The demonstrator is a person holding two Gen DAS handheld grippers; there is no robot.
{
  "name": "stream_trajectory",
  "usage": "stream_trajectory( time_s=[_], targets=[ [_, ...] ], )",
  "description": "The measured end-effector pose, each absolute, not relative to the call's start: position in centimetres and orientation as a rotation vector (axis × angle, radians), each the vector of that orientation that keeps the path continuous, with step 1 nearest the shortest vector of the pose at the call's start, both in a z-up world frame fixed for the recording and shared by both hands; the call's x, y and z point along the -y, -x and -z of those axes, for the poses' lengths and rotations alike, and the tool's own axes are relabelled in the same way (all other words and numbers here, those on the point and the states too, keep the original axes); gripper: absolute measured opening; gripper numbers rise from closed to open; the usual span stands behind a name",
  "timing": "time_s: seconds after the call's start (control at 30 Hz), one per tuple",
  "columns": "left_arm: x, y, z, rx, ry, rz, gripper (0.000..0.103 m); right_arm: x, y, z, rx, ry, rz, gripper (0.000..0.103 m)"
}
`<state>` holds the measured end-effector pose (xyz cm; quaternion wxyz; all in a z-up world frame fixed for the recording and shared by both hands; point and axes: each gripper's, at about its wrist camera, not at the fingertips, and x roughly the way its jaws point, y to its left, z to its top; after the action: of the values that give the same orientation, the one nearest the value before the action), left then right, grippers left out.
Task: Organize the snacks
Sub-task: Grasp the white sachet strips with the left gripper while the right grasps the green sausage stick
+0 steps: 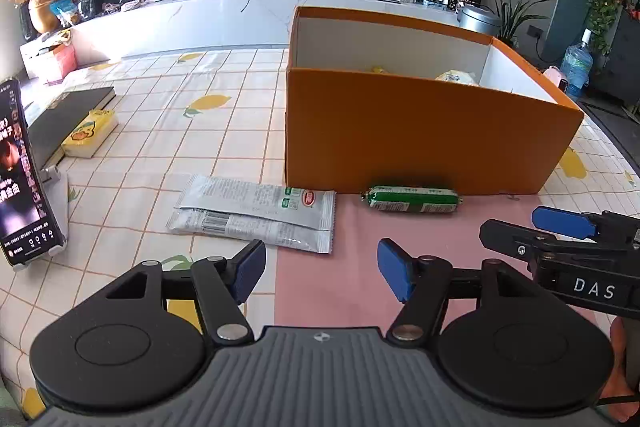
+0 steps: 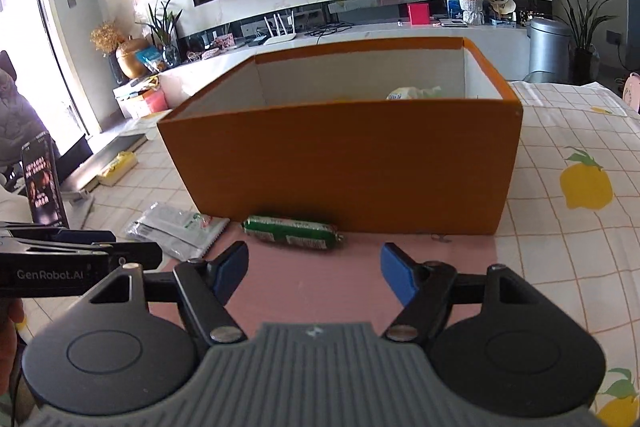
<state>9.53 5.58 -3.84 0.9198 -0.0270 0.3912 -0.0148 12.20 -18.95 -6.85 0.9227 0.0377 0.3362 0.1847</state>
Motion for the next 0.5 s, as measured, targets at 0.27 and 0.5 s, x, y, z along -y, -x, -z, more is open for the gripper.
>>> stream_trajectory(
  time_s=[0.27,0.5],
  targets=[
    [-6.6,-11.0,6.2,-0.854,0.102,0.017,0.076,17.0,-15.5,8.9,-0.716,-0.025,-0.397,0.076],
    [-8.9,-13.1,6.1,-0.838,0.026,-0.033,0.080,15.6,-18.1,10.0,-0.721,0.012,-0.414,0.076]
  ],
)
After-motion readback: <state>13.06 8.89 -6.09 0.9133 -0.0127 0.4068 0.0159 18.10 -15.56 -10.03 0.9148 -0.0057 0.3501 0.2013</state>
